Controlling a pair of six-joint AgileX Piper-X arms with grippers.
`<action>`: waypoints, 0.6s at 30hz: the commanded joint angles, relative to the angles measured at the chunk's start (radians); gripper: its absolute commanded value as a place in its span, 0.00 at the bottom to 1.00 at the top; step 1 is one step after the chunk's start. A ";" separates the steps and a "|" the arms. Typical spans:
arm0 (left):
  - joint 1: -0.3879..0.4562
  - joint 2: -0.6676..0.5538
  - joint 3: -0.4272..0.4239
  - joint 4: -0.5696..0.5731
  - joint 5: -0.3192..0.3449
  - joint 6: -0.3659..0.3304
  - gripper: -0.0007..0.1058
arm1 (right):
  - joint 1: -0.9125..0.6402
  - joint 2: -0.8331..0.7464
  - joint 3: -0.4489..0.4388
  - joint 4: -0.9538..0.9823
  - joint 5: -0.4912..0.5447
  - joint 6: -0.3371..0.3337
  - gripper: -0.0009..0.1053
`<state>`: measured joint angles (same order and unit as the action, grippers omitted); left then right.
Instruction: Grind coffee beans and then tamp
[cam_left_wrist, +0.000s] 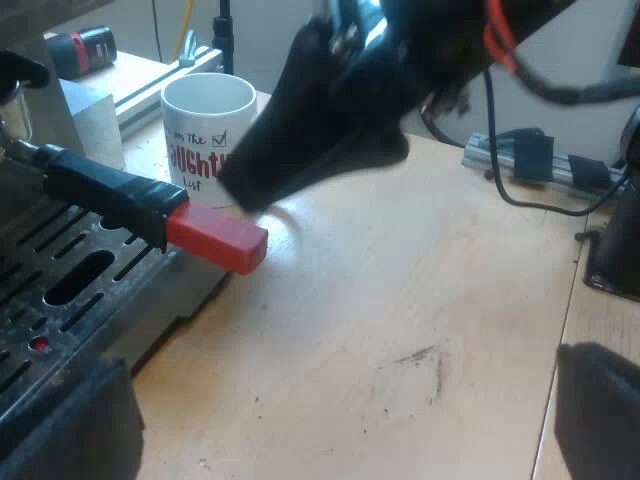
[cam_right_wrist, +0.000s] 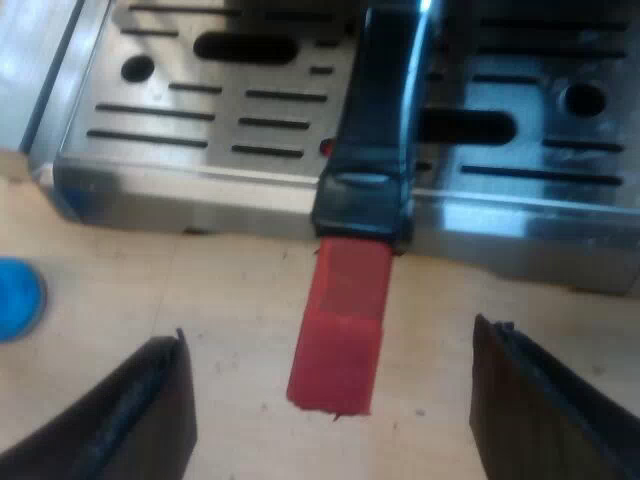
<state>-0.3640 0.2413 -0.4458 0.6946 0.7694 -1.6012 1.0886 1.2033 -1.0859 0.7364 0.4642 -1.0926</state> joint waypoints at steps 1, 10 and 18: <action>-0.005 -0.005 -0.009 -0.005 -0.011 -0.001 0.81 | -0.016 0.021 -0.009 0.008 -0.030 -0.005 0.58; -0.005 -0.005 -0.009 -0.005 -0.011 -0.001 0.81 | -0.080 0.099 0.003 -0.050 -0.064 -0.005 0.58; -0.005 -0.005 -0.009 0.047 -0.011 0.013 0.81 | -0.096 0.141 0.064 -0.151 -0.081 -0.027 0.58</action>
<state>-0.3640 0.2413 -0.4458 0.7382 0.7671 -1.5922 0.9965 1.3452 -1.0230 0.5860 0.3849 -1.1107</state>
